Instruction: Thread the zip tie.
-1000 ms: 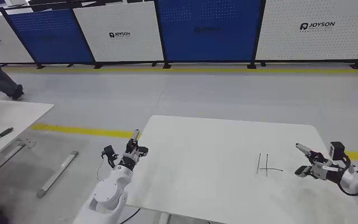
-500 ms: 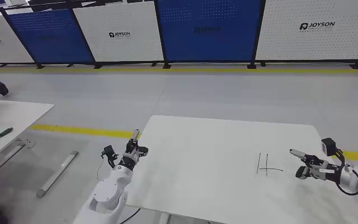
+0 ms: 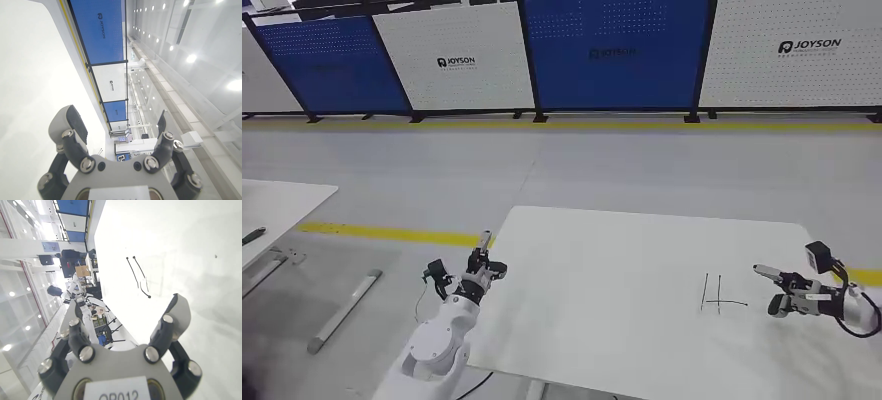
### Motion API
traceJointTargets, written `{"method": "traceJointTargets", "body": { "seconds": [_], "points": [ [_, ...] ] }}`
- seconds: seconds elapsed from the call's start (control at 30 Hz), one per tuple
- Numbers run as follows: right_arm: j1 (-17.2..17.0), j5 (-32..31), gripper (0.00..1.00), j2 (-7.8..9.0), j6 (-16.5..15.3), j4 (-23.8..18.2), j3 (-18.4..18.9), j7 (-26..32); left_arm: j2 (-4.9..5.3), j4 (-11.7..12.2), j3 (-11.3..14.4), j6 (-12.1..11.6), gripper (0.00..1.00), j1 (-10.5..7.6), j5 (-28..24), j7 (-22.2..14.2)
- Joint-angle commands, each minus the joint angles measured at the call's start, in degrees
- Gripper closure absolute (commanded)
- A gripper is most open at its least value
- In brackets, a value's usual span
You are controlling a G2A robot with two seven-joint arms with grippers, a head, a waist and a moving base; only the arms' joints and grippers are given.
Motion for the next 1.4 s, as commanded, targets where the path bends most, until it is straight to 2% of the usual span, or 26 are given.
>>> {"method": "traceJointTargets", "body": {
  "seconds": [0.0,0.07,0.17,0.3,0.37,0.87,0.97,1.2,1.33,1.37],
  "points": [
    [-0.38,0.1,0.0,-0.03,-0.75,0.14,-0.31,0.74,0.0,0.0,0.0,0.0,0.0,0.0,0.0,0.0],
    [-0.84,1.21,0.0,-0.02,-3.82,1.67,-0.9,2.71,0.0,0.0,0.0,0.0,0.0,0.0,0.0,0.0],
    [-0.09,1.84,0.0,-0.03,-5.72,2.83,-3.82,2.71,0.0,0.0,0.0,0.0,0.0,0.0,0.0,0.0],
    [1.53,2.92,0.0,0.13,-6.47,4.74,-6.61,2.71,0.0,0.0,0.0,0.0,0.0,0.0,0.0,0.0],
    [2.43,2.02,0.0,0.25,-6.33,5.82,-6.87,1.96,0.0,0.0,0.0,0.0,0.0,0.0,0.0,0.0],
    [2.43,2.02,0.0,0.25,-6.33,5.82,-6.87,1.96,0.0,0.0,0.0,0.0,0.0,0.0,0.0,0.0],
    [2.77,0.29,0.0,-0.31,-5.48,4.58,-9.59,1.63,0.0,0.0,0.0,0.0,0.0,0.0,0.0,0.0],
    [5.99,1.24,0.0,-0.99,-6.1,8.1,-12.27,2.64,0.0,0.0,0.0,0.0,0.0,0.0,0.0,0.0],
    [7.48,0.83,0.25,-1.27,-5.99,10.67,-13.5,1.94,0.0,0.0,0.0,0.0,0.0,0.0,0.0,0.0],
    [7.71,0.88,0.26,-1.32,-6.15,11.37,-13.7,1.95,0.0,0.0,0.0,0.0,0.0,0.0,0.0,0.0]
  ]
}}
